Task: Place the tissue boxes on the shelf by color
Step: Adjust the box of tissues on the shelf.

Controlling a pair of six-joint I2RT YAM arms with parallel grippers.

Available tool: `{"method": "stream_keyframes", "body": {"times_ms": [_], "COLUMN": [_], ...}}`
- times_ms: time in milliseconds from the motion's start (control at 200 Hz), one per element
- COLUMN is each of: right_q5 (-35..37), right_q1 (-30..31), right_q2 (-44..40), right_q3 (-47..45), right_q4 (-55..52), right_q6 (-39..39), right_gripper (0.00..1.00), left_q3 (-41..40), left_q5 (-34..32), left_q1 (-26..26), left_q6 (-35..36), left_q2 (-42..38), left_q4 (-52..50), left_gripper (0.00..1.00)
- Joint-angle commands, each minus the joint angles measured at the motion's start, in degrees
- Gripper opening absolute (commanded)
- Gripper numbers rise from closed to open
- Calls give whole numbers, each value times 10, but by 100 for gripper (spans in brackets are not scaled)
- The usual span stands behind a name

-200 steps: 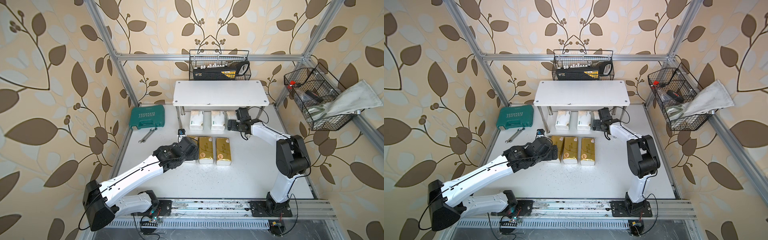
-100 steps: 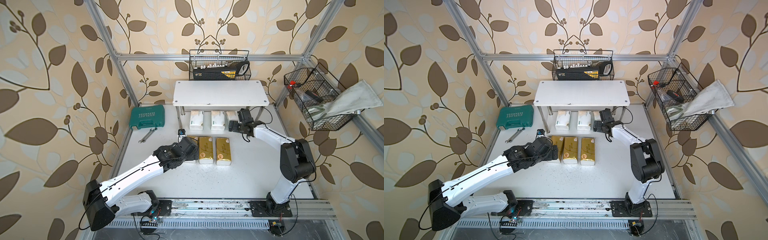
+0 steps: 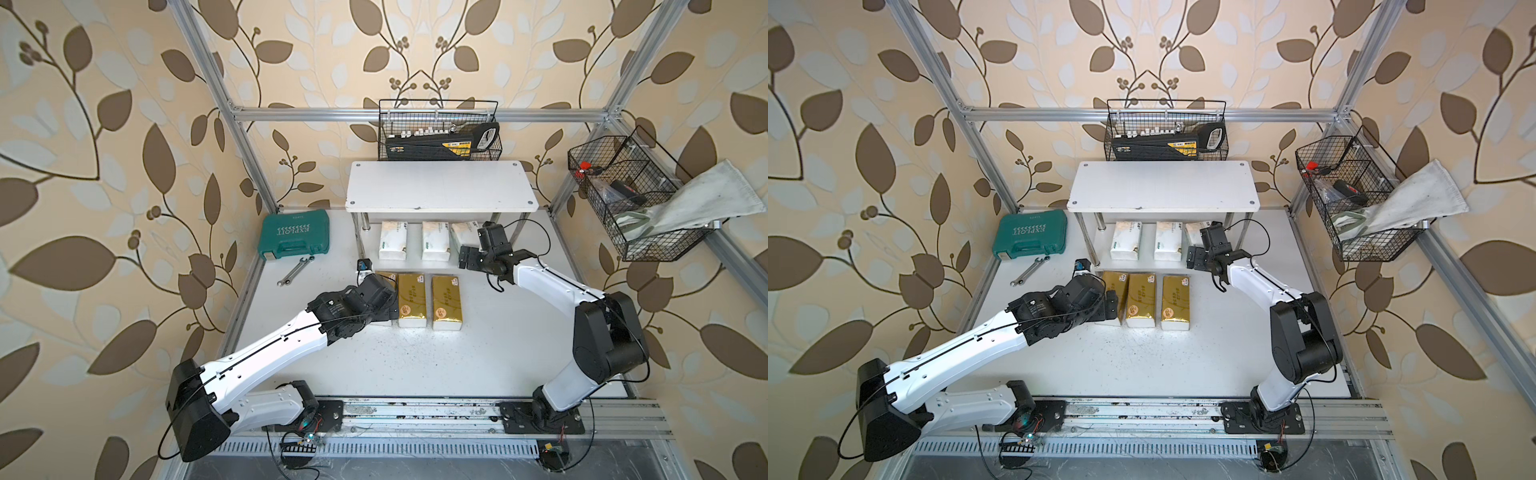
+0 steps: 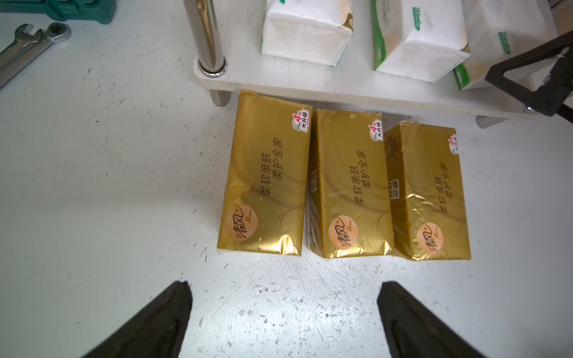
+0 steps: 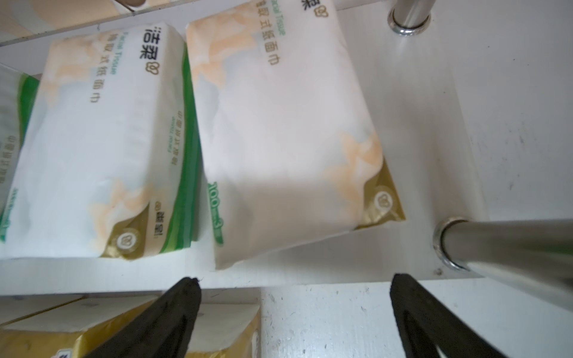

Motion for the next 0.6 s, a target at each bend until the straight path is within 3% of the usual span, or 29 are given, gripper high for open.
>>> {"method": "stream_keyframes", "body": {"times_ms": [0, 595], "right_q5": [-3, -10], "right_q1": [8, 32], "right_q2": [-10, 47], "right_q3": [-10, 50], "right_q4": [10, 3], "right_q6": [10, 28], "right_gripper": [99, 99], "left_q3": [-5, -13], "left_q5": [1, -7], "left_q1": [6, 6], "left_q6": [-6, -7], "left_q2": [-3, -12], "left_q4": [10, 4], "left_gripper": [99, 99]}}
